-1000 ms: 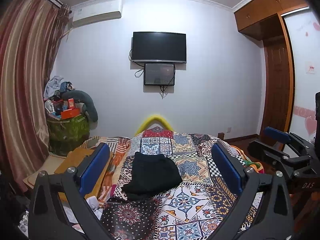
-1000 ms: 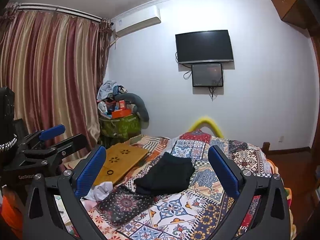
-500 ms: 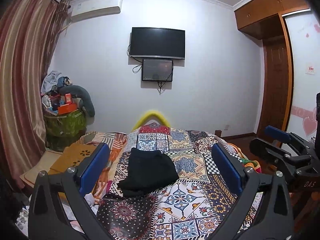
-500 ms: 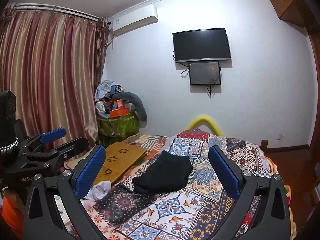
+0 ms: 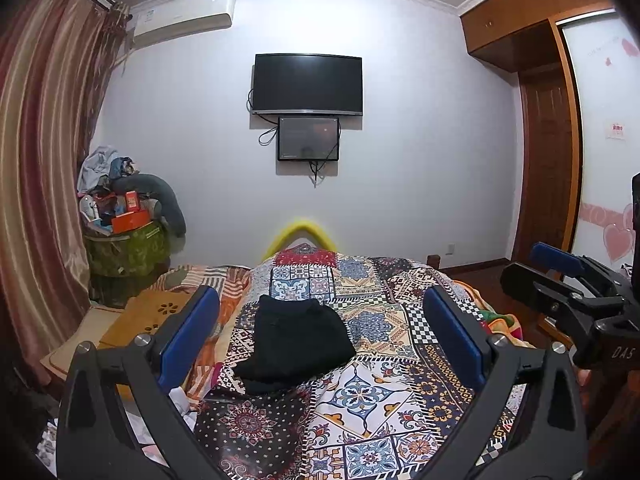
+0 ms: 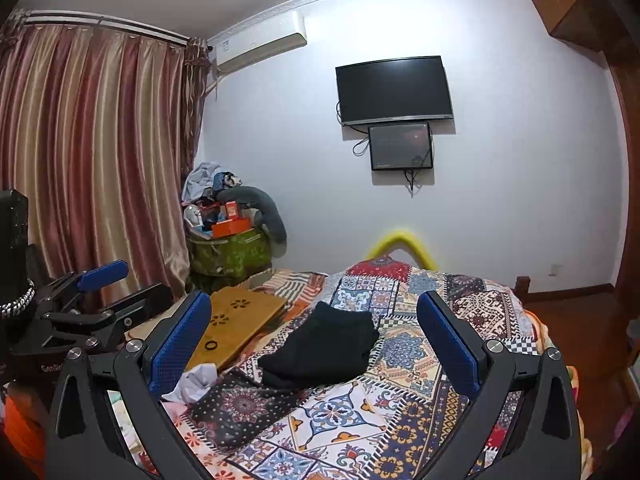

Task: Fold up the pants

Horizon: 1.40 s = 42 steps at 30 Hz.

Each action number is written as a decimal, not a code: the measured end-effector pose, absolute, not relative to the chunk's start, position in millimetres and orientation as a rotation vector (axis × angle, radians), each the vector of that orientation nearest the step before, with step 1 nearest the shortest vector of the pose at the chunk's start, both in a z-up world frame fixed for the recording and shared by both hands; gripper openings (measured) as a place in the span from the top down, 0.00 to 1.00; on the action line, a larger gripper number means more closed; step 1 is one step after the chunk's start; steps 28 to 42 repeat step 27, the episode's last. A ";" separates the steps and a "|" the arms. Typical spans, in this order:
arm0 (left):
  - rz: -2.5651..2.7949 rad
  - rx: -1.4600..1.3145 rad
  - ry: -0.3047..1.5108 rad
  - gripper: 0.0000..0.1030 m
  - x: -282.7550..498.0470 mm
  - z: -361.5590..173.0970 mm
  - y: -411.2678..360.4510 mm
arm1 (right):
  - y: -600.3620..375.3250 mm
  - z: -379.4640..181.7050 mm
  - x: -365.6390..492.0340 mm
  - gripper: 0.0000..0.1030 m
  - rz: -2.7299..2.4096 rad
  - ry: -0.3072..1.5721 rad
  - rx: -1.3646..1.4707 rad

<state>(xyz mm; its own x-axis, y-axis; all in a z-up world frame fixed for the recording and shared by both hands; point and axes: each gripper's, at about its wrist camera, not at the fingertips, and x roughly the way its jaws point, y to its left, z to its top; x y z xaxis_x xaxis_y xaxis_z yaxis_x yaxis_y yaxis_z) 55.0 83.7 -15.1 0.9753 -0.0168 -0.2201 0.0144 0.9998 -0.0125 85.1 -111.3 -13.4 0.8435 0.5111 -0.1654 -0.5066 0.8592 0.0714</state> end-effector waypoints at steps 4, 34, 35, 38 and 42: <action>-0.024 -0.012 0.222 0.00 55.3 -15.3 83.4 | -111.1 -13.3 85.4 0.01 0.531 0.181 0.023; -0.038 0.000 0.249 0.00 62.8 -21.3 80.5 | -111.9 -15.1 87.0 0.01 0.524 0.189 0.038; -0.038 0.000 0.249 0.00 62.8 -21.3 80.5 | -111.9 -15.1 87.0 0.01 0.524 0.189 0.038; -0.038 0.000 0.249 0.00 62.8 -21.3 80.5 | -111.9 -15.1 87.0 0.01 0.524 0.189 0.038; -0.038 0.000 0.249 0.00 62.8 -21.3 80.5 | -111.9 -15.1 87.0 0.01 0.524 0.189 0.038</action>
